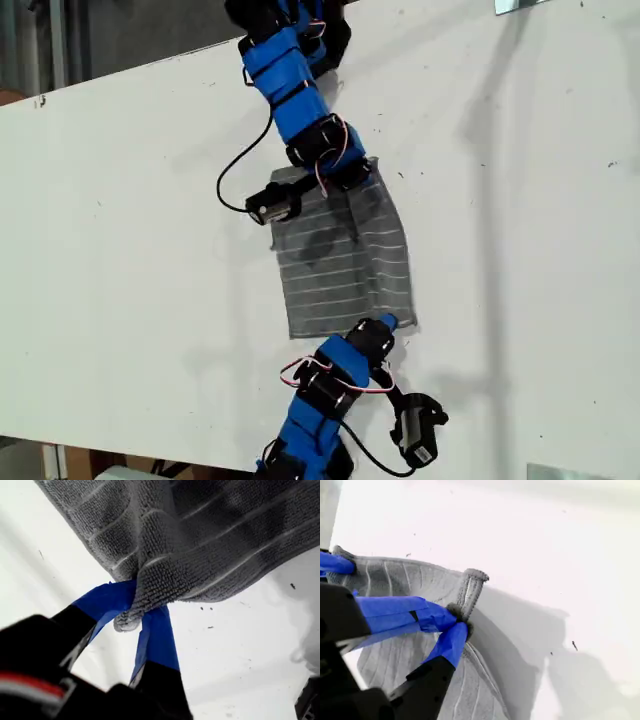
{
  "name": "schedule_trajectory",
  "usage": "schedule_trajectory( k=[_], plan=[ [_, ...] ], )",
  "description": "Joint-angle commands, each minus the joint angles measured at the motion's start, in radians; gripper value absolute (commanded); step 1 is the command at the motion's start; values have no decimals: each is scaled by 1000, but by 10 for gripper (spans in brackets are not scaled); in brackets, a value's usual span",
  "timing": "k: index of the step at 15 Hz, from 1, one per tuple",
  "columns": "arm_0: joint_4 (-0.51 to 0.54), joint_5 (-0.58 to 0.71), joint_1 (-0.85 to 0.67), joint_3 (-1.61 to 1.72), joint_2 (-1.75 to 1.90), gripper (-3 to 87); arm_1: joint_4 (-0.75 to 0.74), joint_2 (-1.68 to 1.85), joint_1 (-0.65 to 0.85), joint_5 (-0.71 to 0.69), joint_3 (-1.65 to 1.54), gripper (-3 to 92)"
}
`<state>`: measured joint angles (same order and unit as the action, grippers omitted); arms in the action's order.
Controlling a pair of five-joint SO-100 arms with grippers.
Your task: Grasp corners of a square towel and fold twice.
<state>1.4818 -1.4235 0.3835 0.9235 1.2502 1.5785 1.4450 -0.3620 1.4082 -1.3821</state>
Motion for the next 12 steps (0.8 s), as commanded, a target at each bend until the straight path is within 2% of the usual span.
schedule_trajectory(
  k=[1, 3, 7, 11, 12],
  plan=[
    [67, 60, -132, 15, 129, -1, 9, 183, 126, -75, -26, -1],
    [103, 112, -272, 110, 179, -1, -8, 290, 267, -144, -118, -1],
    [-46, 183, -532, 537, 393, -1, -91, 373, 528, -285, -276, -1],
    [-155, 232, -689, 827, 555, -1, -210, 325, 739, -420, -379, -1],
    [-169, 229, -698, 864, 560, -1, -215, 279, 755, -430, -382, -1]
  ],
)
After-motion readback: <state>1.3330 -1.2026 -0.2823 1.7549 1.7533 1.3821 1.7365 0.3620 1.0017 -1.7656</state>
